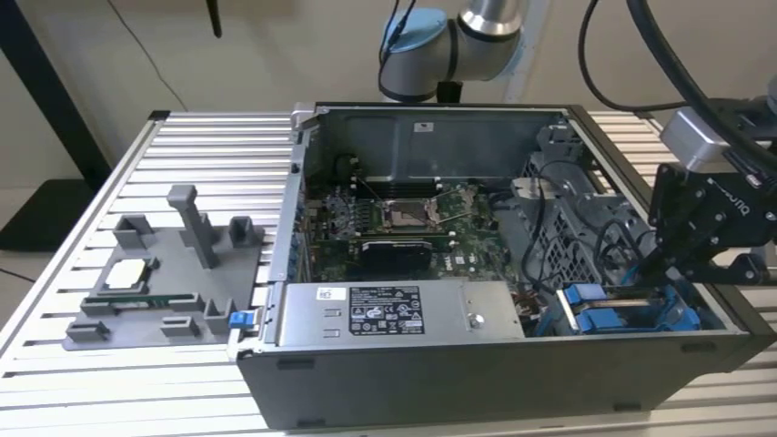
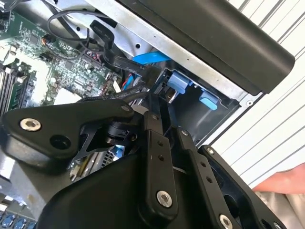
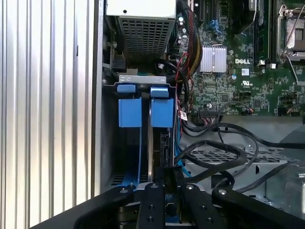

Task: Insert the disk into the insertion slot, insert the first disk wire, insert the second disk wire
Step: 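Insert the first disk wire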

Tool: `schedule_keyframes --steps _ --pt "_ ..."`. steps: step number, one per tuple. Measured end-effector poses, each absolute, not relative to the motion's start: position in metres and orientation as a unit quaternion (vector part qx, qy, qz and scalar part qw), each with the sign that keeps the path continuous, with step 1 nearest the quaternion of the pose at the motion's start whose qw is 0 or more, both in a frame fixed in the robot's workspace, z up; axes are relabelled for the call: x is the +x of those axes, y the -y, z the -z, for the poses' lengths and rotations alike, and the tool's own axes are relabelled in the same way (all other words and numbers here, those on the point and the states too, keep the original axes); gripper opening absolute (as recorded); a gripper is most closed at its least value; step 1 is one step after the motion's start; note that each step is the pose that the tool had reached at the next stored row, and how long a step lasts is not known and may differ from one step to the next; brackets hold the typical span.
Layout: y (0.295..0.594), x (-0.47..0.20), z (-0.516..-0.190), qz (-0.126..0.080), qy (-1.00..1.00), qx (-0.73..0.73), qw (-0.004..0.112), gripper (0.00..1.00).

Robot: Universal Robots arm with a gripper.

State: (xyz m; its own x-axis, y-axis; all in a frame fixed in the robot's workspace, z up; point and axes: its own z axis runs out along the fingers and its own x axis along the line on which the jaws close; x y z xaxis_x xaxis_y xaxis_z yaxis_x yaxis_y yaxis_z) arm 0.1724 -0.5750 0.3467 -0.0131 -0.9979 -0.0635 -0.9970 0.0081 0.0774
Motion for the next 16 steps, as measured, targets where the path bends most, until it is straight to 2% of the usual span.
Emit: schedule_keyframes --steps 16 --pt "0.5728 0.1730 -0.3414 0.050 0.710 0.703 0.005 0.00"
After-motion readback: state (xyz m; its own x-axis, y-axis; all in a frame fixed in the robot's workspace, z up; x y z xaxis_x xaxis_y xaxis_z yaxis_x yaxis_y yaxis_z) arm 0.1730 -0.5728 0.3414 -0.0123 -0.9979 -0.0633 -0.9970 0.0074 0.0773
